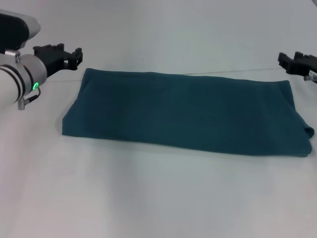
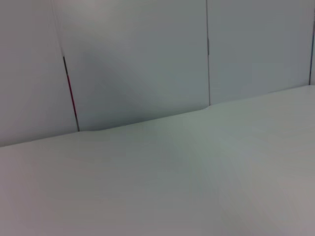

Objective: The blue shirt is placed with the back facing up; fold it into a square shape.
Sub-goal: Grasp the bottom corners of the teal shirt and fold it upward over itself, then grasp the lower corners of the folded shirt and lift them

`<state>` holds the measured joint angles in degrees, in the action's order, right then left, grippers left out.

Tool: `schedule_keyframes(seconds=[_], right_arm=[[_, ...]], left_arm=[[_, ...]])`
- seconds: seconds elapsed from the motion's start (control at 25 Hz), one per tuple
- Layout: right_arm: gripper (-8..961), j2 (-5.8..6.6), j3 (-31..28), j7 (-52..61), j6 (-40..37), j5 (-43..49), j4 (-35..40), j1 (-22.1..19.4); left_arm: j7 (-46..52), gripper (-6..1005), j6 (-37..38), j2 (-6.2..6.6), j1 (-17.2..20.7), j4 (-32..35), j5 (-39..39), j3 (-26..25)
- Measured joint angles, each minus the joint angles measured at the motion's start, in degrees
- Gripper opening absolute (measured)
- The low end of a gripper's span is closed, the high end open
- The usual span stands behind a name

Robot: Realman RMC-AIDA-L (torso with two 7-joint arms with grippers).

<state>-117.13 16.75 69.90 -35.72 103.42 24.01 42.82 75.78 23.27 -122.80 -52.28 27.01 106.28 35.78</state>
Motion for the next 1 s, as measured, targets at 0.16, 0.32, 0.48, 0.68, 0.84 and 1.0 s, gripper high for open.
schedule_keyframes(seconds=[0.16, 0.32, 0.48, 0.68, 0.84, 1.0], right_arm=[[411, 0.87, 0.2, 1.6, -2.8, -0.5, -0.2, -0.3], [578, 2.10, 2.5, 5.8, -7.6, 0.0, -0.1, -2.3], [788, 3.58, 6.3, 12.0, -14.6, 0.0, 1.0, -6.2], [837, 4.24, 8.1, 16.5, -20.3, 0.1, 2.8, -9.7], [857, 4.39, 10.7, 21.8, -25.8, 0.1, 6.5, -13.5], [857, 5.08, 13.4, 29.6, -30.2, 2.6, 10.1, -16.4]], left_arm=[[0.4, 373, 0.2, 0.16, 0.8, 0.1, 0.0, -0.2], [3.5, 511, 2.4, 0.34, 2.8, 1.3, 0.4, 0.5], [11.0, 785, 9.0, 0.40, 7.5, 5.9, 0.5, 4.0], [19.4, 884, 17.5, -0.03, 13.7, 13.5, 1.9, 9.5], [25.8, 883, 22.9, -0.32, 17.0, 18.0, 6.8, 9.9], [29.2, 882, 23.6, -0.44, 18.3, 18.9, 11.3, 9.5]])
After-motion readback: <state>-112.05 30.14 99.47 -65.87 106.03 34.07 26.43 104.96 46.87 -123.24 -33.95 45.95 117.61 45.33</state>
